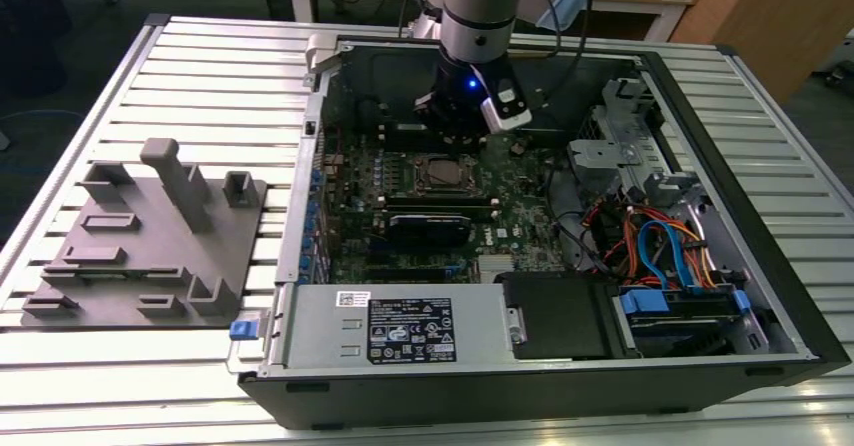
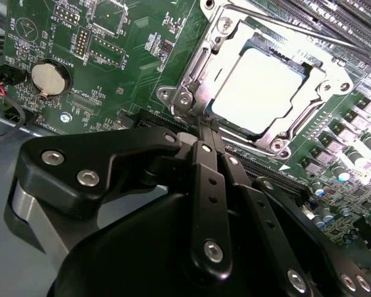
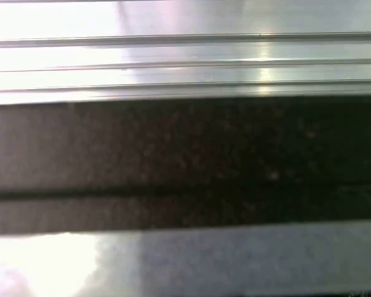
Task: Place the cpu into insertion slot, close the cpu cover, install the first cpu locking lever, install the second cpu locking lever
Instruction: 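Install the second cpu locking lever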
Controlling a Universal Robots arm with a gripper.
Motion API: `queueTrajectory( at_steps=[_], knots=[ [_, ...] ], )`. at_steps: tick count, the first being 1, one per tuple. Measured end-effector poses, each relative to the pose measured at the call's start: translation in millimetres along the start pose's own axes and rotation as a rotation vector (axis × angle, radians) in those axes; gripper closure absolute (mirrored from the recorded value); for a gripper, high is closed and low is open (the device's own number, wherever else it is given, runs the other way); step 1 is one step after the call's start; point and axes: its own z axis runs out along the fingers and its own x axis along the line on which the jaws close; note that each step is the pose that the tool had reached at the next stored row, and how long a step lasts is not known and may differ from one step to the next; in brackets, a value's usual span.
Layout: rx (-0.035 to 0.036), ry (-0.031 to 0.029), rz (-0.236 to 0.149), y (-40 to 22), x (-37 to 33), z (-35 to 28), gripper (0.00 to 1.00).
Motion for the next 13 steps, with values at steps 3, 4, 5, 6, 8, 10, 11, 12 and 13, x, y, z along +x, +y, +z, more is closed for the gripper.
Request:
queueTrajectory(
  at_steps=[3,4,5,6,8,10,11,12,13],
  knots=[
    [0.0,0.0,0.0,-0.3,0.0,0.0,0.9],
    [0.0001,0.0001,0.0,-0.7,0.0,-0.1,0.9],
    [0.0001,0.0,0.0,-1.2,-0.1,-0.1,0.9],
    [-0.0001,0.0,0.0,-1.8,-0.1,-0.1,0.9],
    [0.0,0.0,0.0,-3.4,-0.2,-0.2,0.9],
    [0.0003,0.0,0.0,-4.5,-0.2,-0.3,0.9],
    [0.0005,0.0,0.0,-4.6,-0.2,-0.6,0.9],
    [0.0006,0.0001,0.0,-4.6,-0.2,-1.2,0.9],
    [0.0005,0.0,0.0,-4.5,-0.2,-2.0,0.9]
  ],
)
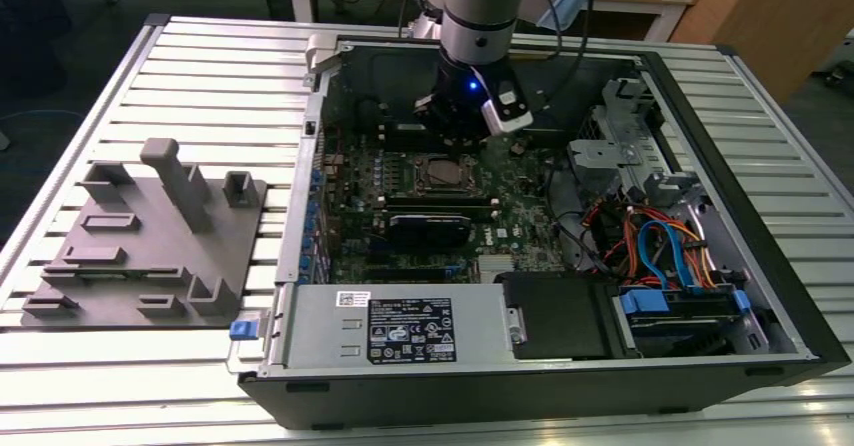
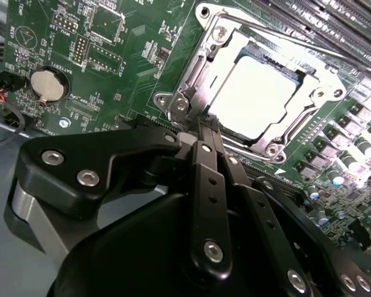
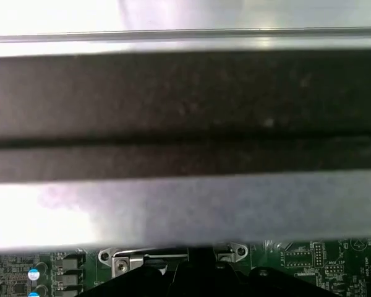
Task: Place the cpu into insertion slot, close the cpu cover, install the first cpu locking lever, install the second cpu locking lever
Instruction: 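Install the second cpu locking lever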
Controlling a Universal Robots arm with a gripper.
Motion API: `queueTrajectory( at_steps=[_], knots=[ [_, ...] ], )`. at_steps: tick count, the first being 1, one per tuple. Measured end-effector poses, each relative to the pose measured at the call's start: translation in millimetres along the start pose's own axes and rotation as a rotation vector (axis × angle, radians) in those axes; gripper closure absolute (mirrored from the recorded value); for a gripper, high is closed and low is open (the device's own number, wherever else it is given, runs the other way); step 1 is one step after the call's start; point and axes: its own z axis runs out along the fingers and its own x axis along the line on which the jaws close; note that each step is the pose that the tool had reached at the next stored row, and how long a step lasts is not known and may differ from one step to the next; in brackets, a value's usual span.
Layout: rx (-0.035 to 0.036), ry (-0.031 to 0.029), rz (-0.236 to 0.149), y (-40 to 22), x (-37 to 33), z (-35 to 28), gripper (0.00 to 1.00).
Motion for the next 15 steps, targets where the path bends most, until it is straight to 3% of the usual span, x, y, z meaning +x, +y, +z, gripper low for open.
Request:
queueTrajectory(
  at_steps=[6,15],
  knots=[
    [0.0015,-0.0001,0.0,0.3,-0.2,-5.5,0.9],
    [0.0017,-0.0002,0.0,-3.4,-0.3,-5.9,0.9]
  ],
)
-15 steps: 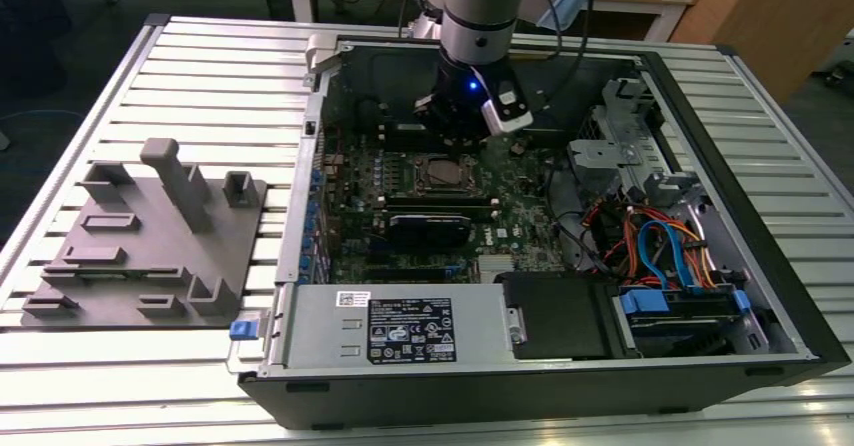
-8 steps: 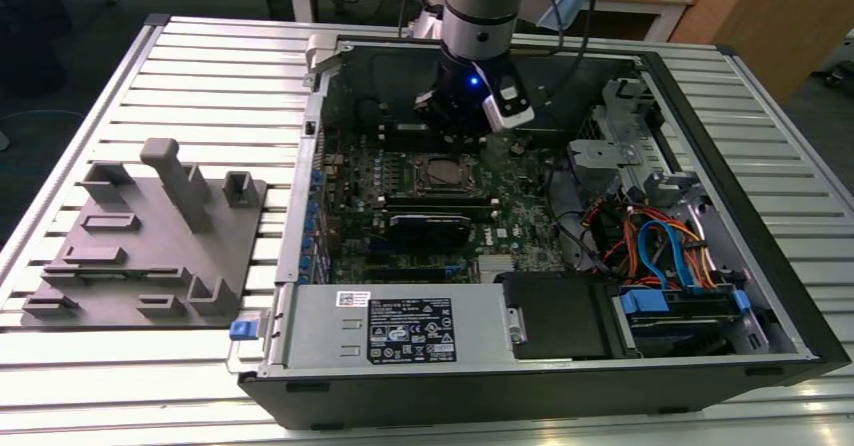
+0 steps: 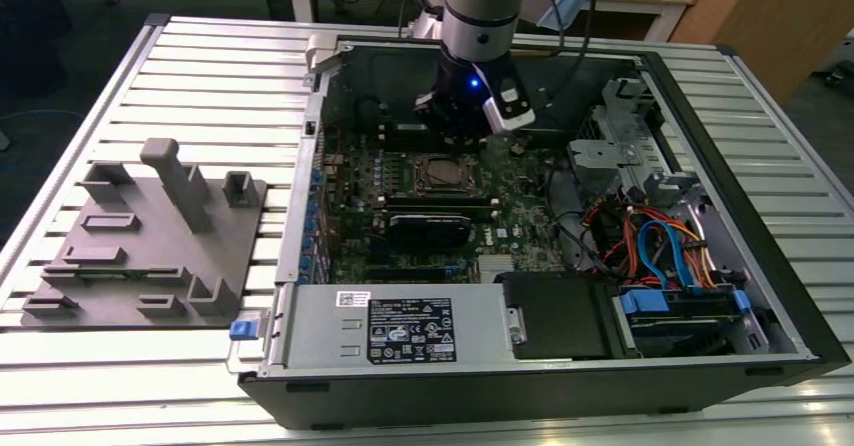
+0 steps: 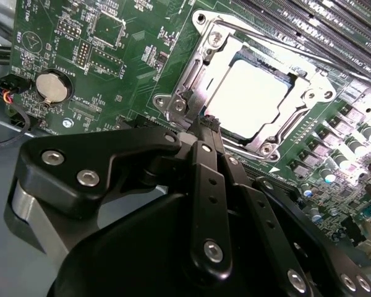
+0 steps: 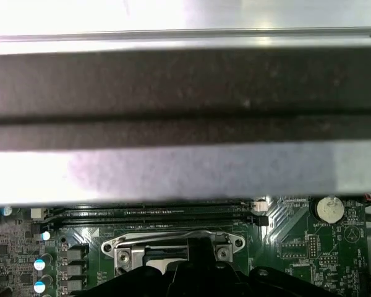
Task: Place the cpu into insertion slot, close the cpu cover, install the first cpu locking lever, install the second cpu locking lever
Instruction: 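Install the second cpu locking lever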
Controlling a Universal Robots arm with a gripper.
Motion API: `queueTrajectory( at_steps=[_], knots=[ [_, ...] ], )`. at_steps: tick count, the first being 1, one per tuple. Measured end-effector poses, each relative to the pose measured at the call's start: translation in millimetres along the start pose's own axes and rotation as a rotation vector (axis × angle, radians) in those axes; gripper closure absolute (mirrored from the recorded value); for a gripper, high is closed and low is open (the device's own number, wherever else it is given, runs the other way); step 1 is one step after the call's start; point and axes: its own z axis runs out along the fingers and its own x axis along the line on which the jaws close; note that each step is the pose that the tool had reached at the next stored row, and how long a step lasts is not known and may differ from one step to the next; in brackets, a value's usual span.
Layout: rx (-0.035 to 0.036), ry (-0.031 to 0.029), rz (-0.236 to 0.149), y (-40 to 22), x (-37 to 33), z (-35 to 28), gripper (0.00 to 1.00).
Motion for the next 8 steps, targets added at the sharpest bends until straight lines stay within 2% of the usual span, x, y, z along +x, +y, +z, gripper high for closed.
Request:
queueTrajectory(
  at_steps=[8],
  knots=[
    [0.0002,0.0001,0.0,-1.7,-0.1,-0.2,0.9]
  ],
)
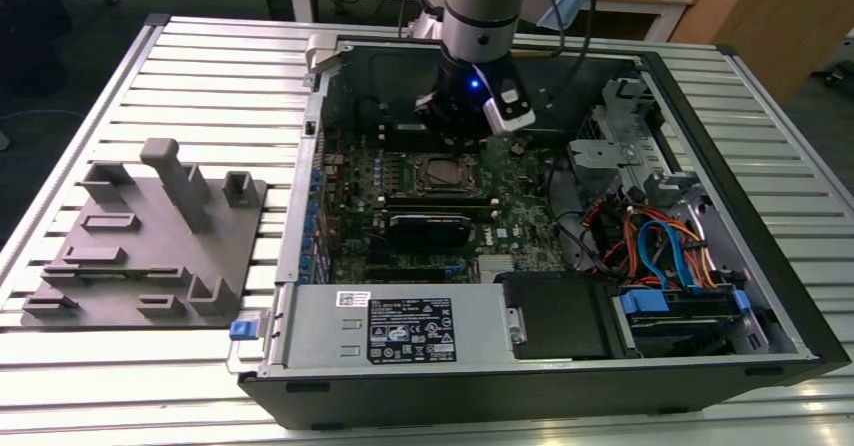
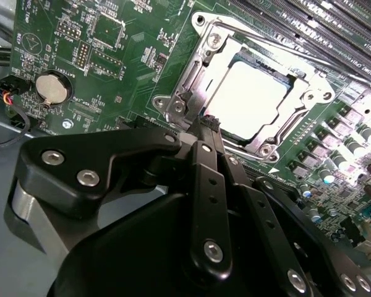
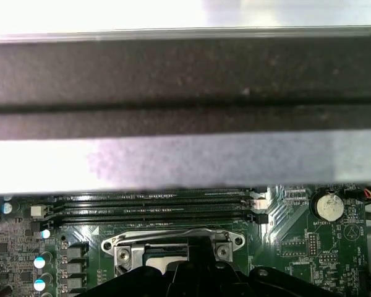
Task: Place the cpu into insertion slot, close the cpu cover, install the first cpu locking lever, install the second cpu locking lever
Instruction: 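Install the second cpu locking lever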
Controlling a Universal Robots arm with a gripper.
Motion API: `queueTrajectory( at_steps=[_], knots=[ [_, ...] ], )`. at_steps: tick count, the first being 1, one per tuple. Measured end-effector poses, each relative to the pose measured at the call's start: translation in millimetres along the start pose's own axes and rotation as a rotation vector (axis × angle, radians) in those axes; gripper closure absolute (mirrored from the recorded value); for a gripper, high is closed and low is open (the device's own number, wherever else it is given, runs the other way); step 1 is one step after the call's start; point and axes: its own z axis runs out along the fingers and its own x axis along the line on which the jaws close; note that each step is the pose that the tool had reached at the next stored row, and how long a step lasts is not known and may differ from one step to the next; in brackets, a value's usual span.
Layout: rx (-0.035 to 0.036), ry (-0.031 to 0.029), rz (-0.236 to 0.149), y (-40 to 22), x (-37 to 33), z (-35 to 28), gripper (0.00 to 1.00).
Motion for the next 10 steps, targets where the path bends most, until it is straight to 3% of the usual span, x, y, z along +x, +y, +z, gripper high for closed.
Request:
queueTrajectory(
  at_steps=[6,10],
  knots=[
    [0.0001,0.0006,0.0,-2.5,-0.1,-1.5,0.9],
    [0.0,0.0008,0.0,-2.0,-0.3,-9.7,0.9]
  ],
)
